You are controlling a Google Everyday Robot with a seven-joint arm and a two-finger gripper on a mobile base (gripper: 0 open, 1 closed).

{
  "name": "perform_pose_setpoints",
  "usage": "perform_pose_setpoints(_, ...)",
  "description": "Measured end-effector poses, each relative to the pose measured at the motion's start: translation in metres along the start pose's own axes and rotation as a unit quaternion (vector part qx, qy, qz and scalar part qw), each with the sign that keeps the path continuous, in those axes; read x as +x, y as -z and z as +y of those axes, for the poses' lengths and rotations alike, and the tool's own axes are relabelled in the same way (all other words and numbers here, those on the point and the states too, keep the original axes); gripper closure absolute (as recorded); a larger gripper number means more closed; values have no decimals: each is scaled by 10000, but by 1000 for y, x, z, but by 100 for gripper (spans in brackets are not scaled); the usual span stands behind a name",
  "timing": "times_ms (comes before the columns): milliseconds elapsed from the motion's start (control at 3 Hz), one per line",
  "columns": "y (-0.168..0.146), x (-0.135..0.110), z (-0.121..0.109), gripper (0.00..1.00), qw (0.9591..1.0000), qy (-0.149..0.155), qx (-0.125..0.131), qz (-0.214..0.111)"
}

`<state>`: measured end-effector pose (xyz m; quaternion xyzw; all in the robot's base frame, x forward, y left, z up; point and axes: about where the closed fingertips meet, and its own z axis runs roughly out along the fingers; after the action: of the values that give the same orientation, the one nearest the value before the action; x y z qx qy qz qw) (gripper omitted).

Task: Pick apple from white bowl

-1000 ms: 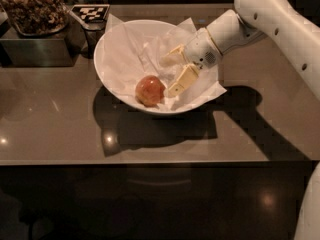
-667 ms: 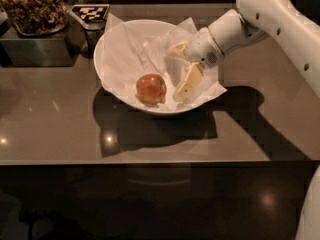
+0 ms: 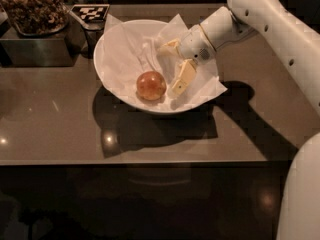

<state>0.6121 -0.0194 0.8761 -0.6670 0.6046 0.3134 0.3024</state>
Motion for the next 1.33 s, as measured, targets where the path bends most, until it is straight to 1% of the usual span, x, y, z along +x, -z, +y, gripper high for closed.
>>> perform_pose_setpoints(333, -7, -6, -6, 0, 9999, 89, -53, -22)
perform_pose_setpoints(667, -11, -8, -7, 12, 9998, 159, -38, -61)
perform_pose_setpoints(1000, -12, -9, -6, 7, 9997, 205, 18, -91)
perform_pose_setpoints(1333, -12, -9, -6, 8, 9997, 205, 16, -92)
